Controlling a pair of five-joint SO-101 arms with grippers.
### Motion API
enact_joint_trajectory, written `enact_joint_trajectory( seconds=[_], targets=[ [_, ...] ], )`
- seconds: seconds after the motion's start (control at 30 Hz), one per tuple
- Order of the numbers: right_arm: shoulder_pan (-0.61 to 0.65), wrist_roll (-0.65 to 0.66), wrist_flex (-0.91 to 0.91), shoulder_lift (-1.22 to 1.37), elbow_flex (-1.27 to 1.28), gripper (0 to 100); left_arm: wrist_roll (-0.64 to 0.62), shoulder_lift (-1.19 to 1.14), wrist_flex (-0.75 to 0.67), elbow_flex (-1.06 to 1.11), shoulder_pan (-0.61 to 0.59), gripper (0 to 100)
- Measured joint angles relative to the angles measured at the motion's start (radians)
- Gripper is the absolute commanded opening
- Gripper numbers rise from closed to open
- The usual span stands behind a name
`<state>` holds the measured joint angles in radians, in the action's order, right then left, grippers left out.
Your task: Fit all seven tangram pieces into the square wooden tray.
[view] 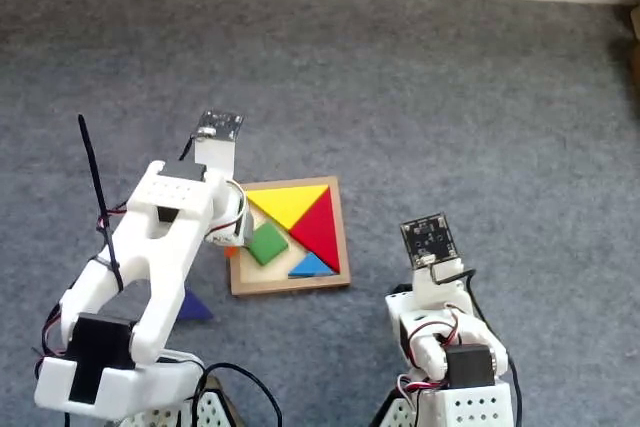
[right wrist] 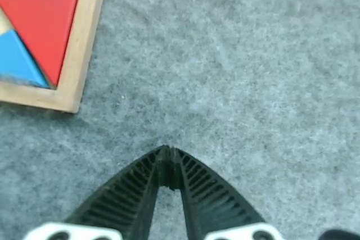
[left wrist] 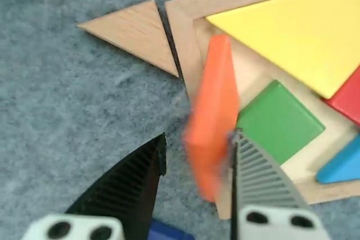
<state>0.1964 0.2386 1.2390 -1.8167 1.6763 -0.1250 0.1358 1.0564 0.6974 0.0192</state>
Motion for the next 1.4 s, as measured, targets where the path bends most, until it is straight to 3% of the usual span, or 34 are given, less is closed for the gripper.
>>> enact_joint_trajectory(
  seconds=[0.47,0.6,0.7,0.87,1.1,1.4],
  targets=[
    [0.0,0.0,0.0,0.0,0.0,0.8,0.002,0.043,0.0,-0.003,0.117,15],
    [0.0,0.0,0.0,0.0,0.0,0.8,0.002,0.046,0.006,-0.052,0.112,16],
    [0.0,0.0,0.0,0.0,0.0,0.8,0.006,0.048,0.092,-0.132,0.071,18],
    [0.0,0.0,0.0,0.0,0.0,0.8,0.129,0.048,0.226,-0.249,-0.034,26],
    [0.0,0.0,0.0,0.0,0.0,0.8,0.281,0.031,0.241,-0.255,-0.054,26],
    [0.0,0.0,0.0,0.0,0.0,0.8,0.359,-0.221,0.241,-0.33,-0.057,22]
  ],
)
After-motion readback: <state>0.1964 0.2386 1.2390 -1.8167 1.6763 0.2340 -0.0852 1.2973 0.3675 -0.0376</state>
